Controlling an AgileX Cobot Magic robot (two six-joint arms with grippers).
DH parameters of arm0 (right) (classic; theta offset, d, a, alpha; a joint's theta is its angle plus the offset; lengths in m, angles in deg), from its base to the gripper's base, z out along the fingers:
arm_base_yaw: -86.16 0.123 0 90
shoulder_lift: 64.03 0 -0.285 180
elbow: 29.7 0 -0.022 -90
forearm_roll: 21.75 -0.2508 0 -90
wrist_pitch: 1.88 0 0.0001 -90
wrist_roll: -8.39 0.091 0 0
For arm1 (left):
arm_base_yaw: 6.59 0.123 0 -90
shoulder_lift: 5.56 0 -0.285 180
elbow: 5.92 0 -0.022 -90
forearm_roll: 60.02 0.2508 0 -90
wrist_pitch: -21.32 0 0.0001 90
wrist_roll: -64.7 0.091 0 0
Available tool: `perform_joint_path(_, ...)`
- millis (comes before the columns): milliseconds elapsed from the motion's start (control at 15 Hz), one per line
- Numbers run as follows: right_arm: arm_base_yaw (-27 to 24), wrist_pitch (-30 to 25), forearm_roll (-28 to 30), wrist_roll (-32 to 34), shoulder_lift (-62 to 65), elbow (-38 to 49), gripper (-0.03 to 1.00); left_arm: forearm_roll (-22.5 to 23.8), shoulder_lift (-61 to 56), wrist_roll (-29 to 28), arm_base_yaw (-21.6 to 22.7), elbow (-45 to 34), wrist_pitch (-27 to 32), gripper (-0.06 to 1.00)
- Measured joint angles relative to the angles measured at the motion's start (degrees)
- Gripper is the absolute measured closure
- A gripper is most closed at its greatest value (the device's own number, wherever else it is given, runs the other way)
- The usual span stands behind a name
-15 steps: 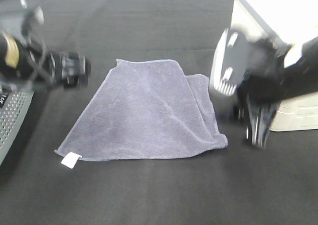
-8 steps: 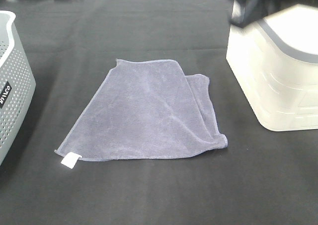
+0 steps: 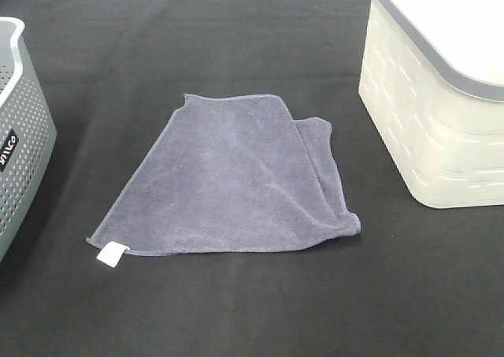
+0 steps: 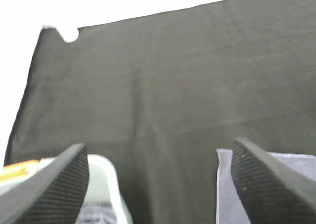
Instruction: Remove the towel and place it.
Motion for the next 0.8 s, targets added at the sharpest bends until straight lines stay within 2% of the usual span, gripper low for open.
perform_joint_path(67, -1.38, -4.35, 6.99, 6.30, -2.06, -3.32, 0.37, -7.28, 0.00, 5.61, 3.72, 1.55, 0.69, 0.20)
perform_joint_path(133, -1.83, -8.37, 16.84, 14.44, -3.84, -7.51, 0.37, -13.69, 0.00, 11.34, 7.45, 2.86, 1.72, 0.20)
perform_joint_path(200, -1.83, -13.75, 29.39, 24.81, -5.96, -12.61, 0.37, -19.19, 0.23, 15.81, 11.29, 4.07, 2.75, 0.20)
perform_joint_path(267, -1.83, -20.34, 40.22, 34.55, -8.14, -17.82, 0.37, -23.89, 0.63, 19.14, 14.32, 5.10, 4.24, 0.20)
perform_joint_path(333, -1.83, -26.76, 50.76, 40.74, -10.77, -23.43, 0.37, -26.87, 1.32, 21.60, 17.19, 6.13, 5.73, 0.20)
perform_joint_path(400, -1.83, -33.17, 57.70, 44.06, -13.24, -29.16, 0.37, -29.56, 2.46, 23.84, 20.17, 7.51, 8.31, 0.20)
perform_joint_path(467, -1.83, -39.30, 62.28, 45.55, -15.53, -35.07, 0.37, -31.34, 3.90, 25.73, 22.92, 9.11, 11.34, 0.20)
perform_joint_path(600, -1.83, -50.13, 66.23, 46.41, -18.96, -43.14, 0.37, -33.75, 5.84, 28.42, 26.81, 11.34, 18.05, 0.20)
perform_joint_path(667, -1.83, -52.65, 67.27, 46.47, -19.65, -45.09, 0.37, -34.15, 6.19, 29.28, 28.13, 11.63, 21.08, 0.20)
perform_joint_path(800, -1.83, -54.03, 68.81, 46.58, -19.82, -45.89, 0.37, -34.09, 6.19, 29.62, 29.05, 11.69, 27.62, 0.20)
